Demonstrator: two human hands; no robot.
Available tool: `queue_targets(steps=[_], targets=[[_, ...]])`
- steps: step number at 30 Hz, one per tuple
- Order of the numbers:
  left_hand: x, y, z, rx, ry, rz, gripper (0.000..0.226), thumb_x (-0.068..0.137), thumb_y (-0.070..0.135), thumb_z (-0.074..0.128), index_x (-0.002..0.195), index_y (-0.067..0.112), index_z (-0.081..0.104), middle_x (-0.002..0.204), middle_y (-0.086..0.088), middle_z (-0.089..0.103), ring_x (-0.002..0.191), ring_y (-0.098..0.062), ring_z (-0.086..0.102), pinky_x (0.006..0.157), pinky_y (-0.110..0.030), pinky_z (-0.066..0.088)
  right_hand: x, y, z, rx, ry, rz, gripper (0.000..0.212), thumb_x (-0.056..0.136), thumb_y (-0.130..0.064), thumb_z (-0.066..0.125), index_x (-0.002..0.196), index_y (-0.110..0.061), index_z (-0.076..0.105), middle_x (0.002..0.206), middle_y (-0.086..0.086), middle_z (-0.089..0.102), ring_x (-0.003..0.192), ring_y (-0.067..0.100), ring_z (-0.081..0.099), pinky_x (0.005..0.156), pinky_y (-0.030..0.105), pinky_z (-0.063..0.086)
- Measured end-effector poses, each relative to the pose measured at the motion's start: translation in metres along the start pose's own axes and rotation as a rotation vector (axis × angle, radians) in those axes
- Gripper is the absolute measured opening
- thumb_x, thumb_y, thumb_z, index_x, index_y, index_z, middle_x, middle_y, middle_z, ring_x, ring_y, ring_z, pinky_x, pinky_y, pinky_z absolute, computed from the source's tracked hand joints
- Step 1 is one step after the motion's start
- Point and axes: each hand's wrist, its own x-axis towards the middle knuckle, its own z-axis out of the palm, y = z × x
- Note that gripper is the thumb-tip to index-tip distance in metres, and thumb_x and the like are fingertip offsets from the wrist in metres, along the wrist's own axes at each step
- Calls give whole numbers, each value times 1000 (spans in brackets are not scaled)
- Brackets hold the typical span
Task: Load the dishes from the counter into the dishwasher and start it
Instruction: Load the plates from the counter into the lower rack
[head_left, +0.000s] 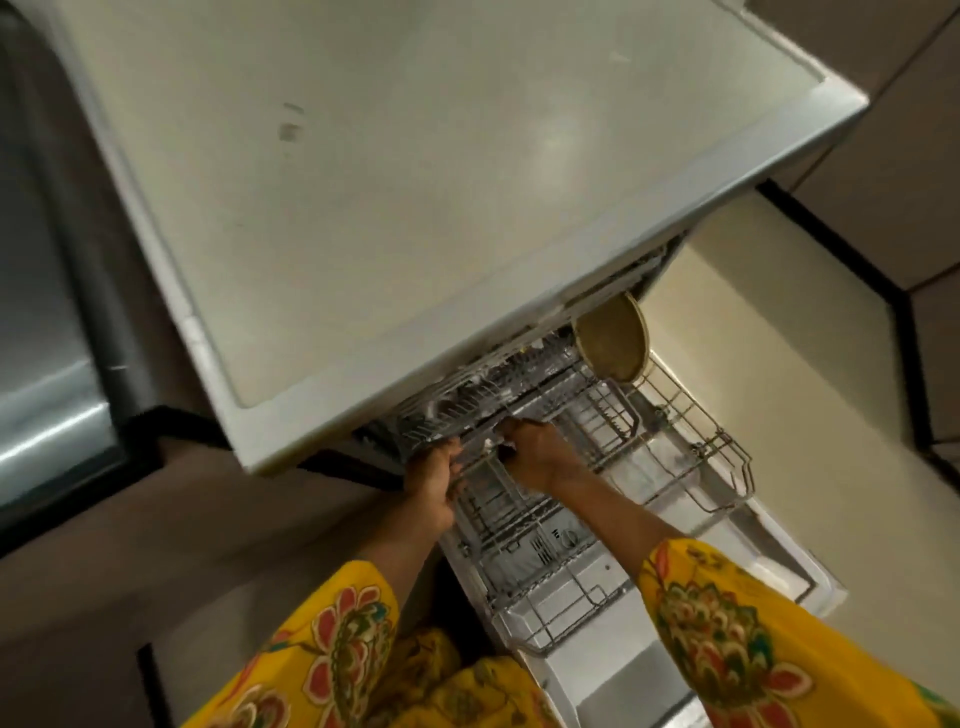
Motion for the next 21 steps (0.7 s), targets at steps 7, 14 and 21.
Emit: queue_targets(steps=[7,14,21], targets=[[-49,13,-111,-192,90,68,13,95,10,48,89,13,59,78,-4,58,68,-14,51,60,-25,38,-41,-127,29,-44,-90,-236,29,92,-24,48,117,-13,57,119,16,62,109,33,59,90,34,47],[-108,19,-251,-417,376,243,11,96,11,49,97,9,60,82,-8,61,72,-19,57,59,-28,44,-102,-265,74,10,-255,-543,32,95,-24,49,123,-12,56,124,10,60,115,24,55,96,31,43],[-181,48,-372,-581,450,641,27,98,12,44,83,10,66,78,-5,68,75,-17,61,66,-27,47,-146,-420,78,128,-195,-871,24,91,-15,56,113,-11,64,111,5,66,95,11,58,82,14,41]])
